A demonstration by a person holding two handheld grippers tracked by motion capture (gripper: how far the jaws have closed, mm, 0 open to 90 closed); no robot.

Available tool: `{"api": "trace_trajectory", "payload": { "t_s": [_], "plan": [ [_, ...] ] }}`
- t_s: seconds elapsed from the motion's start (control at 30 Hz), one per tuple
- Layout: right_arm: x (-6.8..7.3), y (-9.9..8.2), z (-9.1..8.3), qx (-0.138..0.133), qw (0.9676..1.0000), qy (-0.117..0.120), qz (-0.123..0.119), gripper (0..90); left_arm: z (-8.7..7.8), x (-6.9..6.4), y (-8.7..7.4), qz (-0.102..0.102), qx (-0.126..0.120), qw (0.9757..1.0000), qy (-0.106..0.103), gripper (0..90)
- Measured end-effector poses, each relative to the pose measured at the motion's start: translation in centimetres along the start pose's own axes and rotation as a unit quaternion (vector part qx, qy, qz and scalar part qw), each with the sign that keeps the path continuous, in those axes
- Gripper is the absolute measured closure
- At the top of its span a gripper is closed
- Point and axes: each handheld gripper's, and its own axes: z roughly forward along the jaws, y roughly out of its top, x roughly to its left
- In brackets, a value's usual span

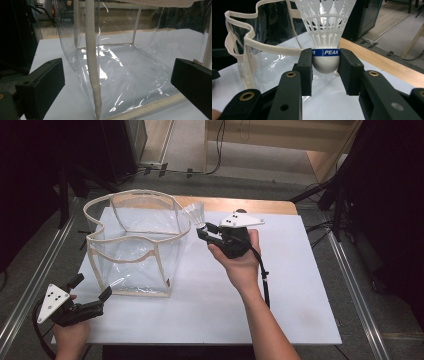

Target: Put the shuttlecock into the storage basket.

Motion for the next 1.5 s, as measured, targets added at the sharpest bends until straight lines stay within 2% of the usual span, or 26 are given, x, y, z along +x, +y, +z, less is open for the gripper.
{"api": "trace_trajectory", "payload": {
  "t_s": [0.43, 0.93, 1.5],
  "plan": [
    [0.4, 1.0, 0.6, -0.005, 1.0000, 0.000, -0.002, 62.8, 0.0, 0.1, 0.0, -0.003, -0.001, 1.0000, 0.001, 0.0],
    [0.5, 1.4, 1.3, -0.012, 0.9999, 0.009, 0.004, 62.8, 0.0, 0.1, 0.0, -0.003, -0.001, 1.0000, 0.000, 0.0],
    [1.4, 2.6, 2.1, -0.014, 0.9997, 0.016, -0.008, 62.8, 0.0, 0.0, 0.0, 0.003, 0.002, 1.0000, -0.001, 0.0]
  ]
}}
